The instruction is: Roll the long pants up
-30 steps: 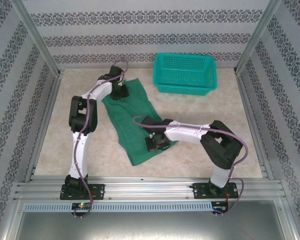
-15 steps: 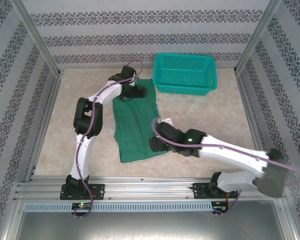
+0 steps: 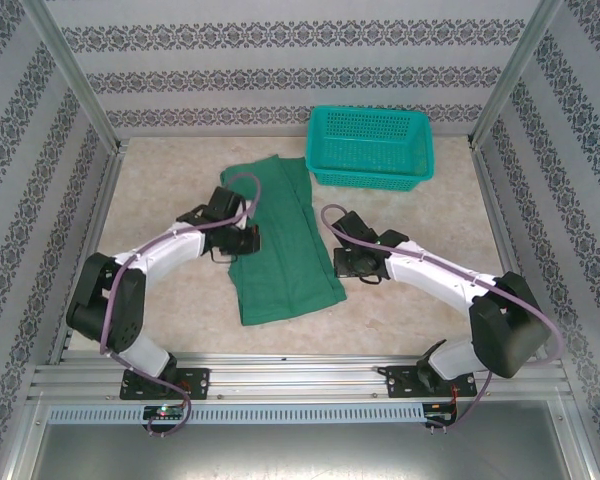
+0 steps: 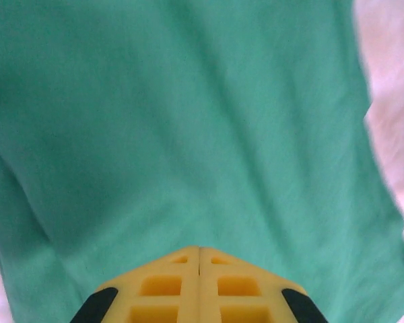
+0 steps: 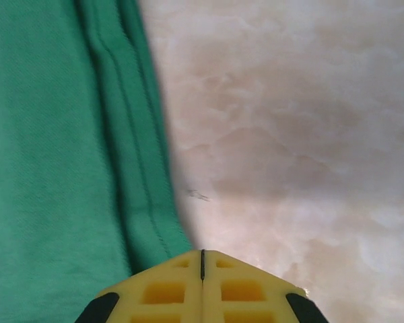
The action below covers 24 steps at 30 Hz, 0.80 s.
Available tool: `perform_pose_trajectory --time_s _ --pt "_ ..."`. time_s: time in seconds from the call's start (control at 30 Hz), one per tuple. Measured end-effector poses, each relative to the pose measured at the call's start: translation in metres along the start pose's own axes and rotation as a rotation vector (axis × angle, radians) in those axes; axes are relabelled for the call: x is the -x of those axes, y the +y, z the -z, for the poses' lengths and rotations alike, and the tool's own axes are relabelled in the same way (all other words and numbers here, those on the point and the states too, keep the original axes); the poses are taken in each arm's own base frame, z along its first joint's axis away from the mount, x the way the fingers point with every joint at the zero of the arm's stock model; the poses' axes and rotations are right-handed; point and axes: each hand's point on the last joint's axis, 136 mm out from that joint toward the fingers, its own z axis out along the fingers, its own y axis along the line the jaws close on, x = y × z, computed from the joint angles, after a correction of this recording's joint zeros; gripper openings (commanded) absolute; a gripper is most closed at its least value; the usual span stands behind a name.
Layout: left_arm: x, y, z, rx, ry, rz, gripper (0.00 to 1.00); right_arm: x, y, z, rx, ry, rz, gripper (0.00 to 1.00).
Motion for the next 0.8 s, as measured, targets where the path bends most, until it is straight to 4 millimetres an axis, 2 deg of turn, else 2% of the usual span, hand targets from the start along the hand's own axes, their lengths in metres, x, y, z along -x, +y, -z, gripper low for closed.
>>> perform_pose_trajectory --time_s 0.03,0.07,0.1,0.17,0.2,0.3,0.4,0.47,0.6,0.8 --pt "-0.013 -0.002 0.001 0.027 0.022 -0.027 0.29 0.000 0.004 -0.001 0.017 0.005 0.000 0.00" --pt "-0.026 -0.007 0.004 0.053 0.042 -0.068 0.50 0.000 0.007 -0.002 0.029 0.014 0.000 0.10" --pt "-0.041 -0.015 0.009 0.079 0.060 -0.122 0.61 -0.002 0.010 -0.005 0.038 0.027 0.003 0.23" --pt "-0.064 -0.036 0.022 0.107 0.074 -0.234 0.71 -0.008 0.014 -0.014 0.047 0.061 0.013 0.37" --pt "-0.077 -0.046 0.030 0.117 0.075 -0.293 0.73 -0.012 0.014 -0.019 0.047 0.084 0.014 0.43" --pt "-0.109 -0.065 0.049 0.134 0.091 -0.426 0.77 -0.023 0.015 -0.031 0.048 0.142 0.020 0.44" --pt "-0.129 -0.066 0.061 0.174 0.109 -0.508 0.77 -0.028 0.018 -0.037 0.061 0.171 0.011 0.45" --pt "-0.141 -0.067 0.062 0.196 0.118 -0.566 0.77 -0.028 0.021 -0.037 0.077 0.173 0.003 0.45" --pt "-0.160 -0.064 0.047 0.275 0.182 -0.681 0.76 -0.026 0.027 -0.036 0.113 0.171 -0.009 0.45" --pt "-0.160 -0.044 0.007 0.463 0.269 -0.805 0.76 -0.024 0.027 -0.031 0.134 0.160 -0.019 0.45"
